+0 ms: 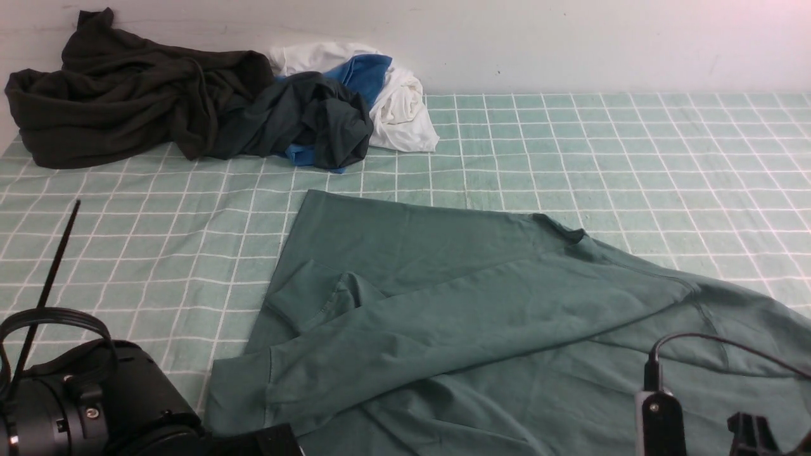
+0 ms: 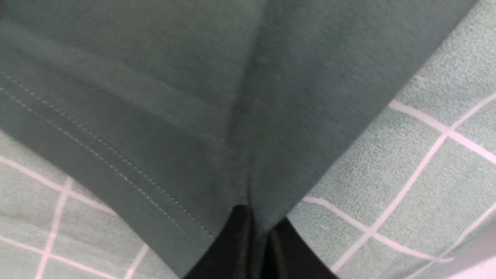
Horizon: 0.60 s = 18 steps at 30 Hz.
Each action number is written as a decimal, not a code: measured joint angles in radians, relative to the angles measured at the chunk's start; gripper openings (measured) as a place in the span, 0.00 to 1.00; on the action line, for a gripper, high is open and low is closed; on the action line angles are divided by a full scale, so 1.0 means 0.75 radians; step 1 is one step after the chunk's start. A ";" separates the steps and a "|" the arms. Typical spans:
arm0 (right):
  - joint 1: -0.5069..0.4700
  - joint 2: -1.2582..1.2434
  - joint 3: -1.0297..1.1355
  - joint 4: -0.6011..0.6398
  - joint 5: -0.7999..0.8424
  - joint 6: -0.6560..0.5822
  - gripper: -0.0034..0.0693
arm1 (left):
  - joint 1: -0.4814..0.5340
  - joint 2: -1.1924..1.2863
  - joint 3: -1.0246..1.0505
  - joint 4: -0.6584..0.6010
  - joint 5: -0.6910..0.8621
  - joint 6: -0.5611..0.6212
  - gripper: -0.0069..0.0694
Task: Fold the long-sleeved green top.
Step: Use both arms simultaneously to clamp the lower edge of the clothing fabric, then use both arms to drag the lower edge of the fabric forward and fold it over the upper edge
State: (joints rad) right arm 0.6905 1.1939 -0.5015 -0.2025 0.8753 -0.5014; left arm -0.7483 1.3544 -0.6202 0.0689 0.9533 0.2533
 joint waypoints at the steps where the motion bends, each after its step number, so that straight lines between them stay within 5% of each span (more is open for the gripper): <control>1: 0.000 -0.006 -0.035 -0.022 0.048 0.000 0.06 | 0.000 0.000 -0.029 0.016 0.023 -0.016 0.10; 8: -0.091 -0.008 -0.299 -0.150 0.225 -0.001 0.06 | 0.119 0.007 -0.370 0.257 0.124 -0.108 0.11; 18: -0.559 0.337 -0.813 -0.093 0.030 -0.102 0.06 | 0.443 0.423 -1.316 0.256 0.102 0.106 0.12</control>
State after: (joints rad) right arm 0.2713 1.4465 -1.1111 -0.2722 0.8976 -0.5776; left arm -0.4162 1.6715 -1.6073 0.2609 1.0300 0.3330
